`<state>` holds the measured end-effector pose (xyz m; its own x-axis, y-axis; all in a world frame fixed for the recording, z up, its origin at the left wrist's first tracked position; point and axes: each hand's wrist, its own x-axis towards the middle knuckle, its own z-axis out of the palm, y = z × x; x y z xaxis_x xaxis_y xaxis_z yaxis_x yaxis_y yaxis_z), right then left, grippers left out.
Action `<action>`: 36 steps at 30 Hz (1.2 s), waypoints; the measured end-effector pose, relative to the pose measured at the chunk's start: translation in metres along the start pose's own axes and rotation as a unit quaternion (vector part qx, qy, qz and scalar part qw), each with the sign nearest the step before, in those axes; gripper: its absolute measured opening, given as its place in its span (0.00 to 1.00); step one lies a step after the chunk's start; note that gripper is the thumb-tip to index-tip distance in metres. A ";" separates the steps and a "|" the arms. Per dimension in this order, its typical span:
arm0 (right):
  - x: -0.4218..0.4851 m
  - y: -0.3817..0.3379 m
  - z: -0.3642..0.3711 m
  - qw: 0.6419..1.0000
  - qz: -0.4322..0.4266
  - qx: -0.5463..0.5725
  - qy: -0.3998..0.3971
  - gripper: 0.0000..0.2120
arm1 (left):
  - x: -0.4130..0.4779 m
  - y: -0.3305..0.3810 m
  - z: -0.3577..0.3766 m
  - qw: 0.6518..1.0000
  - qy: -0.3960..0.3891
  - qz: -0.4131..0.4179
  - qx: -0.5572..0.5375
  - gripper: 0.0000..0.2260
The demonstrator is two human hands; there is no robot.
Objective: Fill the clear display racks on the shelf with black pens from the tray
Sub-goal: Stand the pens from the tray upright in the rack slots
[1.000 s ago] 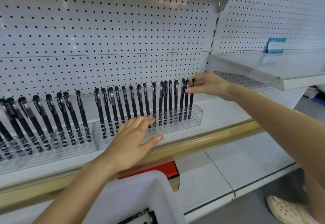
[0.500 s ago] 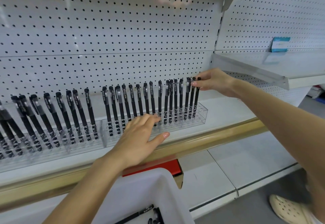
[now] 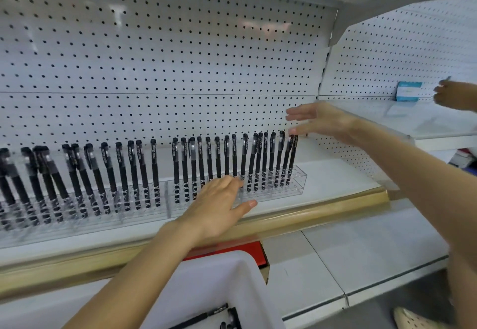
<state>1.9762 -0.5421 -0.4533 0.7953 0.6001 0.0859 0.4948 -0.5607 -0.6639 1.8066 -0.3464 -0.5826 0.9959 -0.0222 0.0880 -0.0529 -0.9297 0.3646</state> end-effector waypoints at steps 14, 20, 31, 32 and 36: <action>-0.090 -0.050 0.141 0.932 -0.188 -0.273 -0.145 0.22 | -0.129 -0.038 -0.021 1.000 -0.009 -0.004 0.024 0.28; -0.142 -0.056 0.251 0.908 -0.207 -0.253 -0.264 0.23 | -0.202 -0.085 0.005 0.997 -0.010 -0.048 0.058 0.29; -0.193 -0.033 0.354 0.911 -0.078 -0.122 -0.385 0.23 | -0.240 -0.124 0.045 0.993 0.064 -0.042 0.091 0.35; -0.196 -0.036 0.358 0.909 -0.089 -0.129 -0.386 0.22 | -0.240 -0.126 0.046 0.993 0.068 -0.041 0.087 0.35; -0.202 -0.044 0.376 0.902 -0.120 -0.171 -0.379 0.22 | -0.239 -0.129 0.049 0.993 0.082 -0.046 0.077 0.34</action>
<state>1.6624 -0.4240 -0.7206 0.2472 0.8729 -0.4207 0.8032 -0.4274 -0.4149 1.5790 -0.2390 -0.6963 0.9698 0.1134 0.2158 0.0616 -0.9704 0.2334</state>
